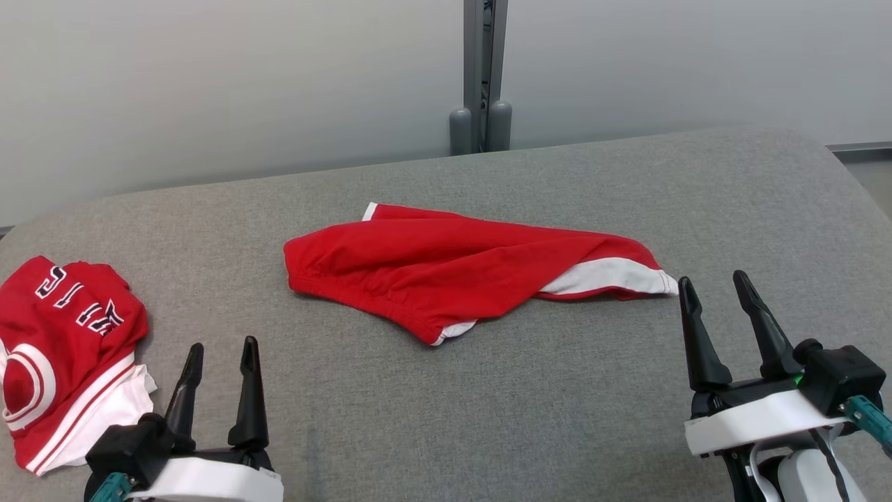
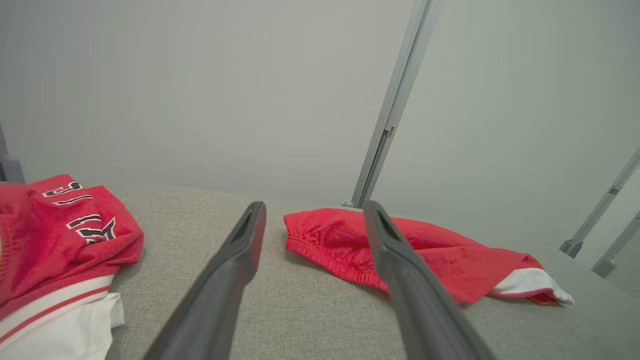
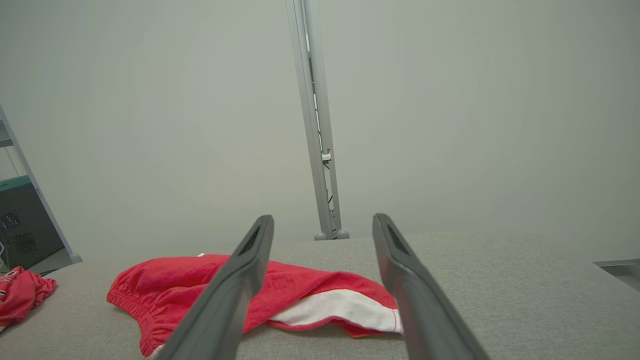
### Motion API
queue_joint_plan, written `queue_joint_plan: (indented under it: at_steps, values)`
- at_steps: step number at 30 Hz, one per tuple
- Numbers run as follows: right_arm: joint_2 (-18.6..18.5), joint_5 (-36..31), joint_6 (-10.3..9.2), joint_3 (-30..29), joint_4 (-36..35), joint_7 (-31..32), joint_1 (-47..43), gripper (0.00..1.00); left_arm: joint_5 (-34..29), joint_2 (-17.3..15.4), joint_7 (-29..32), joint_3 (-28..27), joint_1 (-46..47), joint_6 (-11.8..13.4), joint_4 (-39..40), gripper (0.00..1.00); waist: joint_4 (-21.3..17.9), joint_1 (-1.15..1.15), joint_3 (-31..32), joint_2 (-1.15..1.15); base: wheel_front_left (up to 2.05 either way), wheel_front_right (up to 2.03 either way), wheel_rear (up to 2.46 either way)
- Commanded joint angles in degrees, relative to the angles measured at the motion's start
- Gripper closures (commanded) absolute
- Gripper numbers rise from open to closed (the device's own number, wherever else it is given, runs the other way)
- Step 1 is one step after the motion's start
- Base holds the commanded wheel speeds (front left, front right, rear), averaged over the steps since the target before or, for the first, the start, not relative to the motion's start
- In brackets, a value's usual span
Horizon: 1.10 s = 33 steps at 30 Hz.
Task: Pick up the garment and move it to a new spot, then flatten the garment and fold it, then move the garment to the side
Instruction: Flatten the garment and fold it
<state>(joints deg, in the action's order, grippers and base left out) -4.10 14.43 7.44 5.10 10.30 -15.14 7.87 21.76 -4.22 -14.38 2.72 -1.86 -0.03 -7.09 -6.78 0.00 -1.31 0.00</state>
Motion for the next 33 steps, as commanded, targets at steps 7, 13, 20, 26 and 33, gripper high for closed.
queue_joint_plan:
  at_steps: [7,13,20,26,33]
  values:
    - [-0.1,0.2,0.09,-0.1,-0.1,0.0,1.1,0.00,2.2,0.1,8.0,3.7,4.0,-2.3,-3.7,0.00,-0.6,0.00,-0.9,0.00,0.00,0.00,0.00]
    - [0.0,0.3,0.09,0.0,-0.2,0.0,2.2,0.00,3.7,-0.2,17.7,8.2,8.1,-4.7,-9.2,0.00,-2.5,0.00,-1.9,0.00,0.00,0.00,0.00]
    - [0.2,0.4,0.09,0.1,-0.7,0.0,3.5,0.00,6.0,-0.4,25.1,12.7,12.7,-6.5,-13.8,0.00,-5.8,0.00,-4.2,0.00,0.00,0.00,0.00]
    - [0.3,0.3,0.09,-0.1,-1.3,0.0,4.5,0.00,6.1,-1.0,26.6,14.9,16.9,-7.0,-18.1,0.00,-8.5,0.00,-6.8,0.00,0.00,0.00,0.00]
    - [0.6,0.6,0.09,-0.1,-1.4,0.0,5.2,0.00,7.6,-1.9,27.7,15.4,20.2,-7.3,-22.5,0.00,-11.0,0.00,-8.2,0.00,0.00,0.00,0.00]
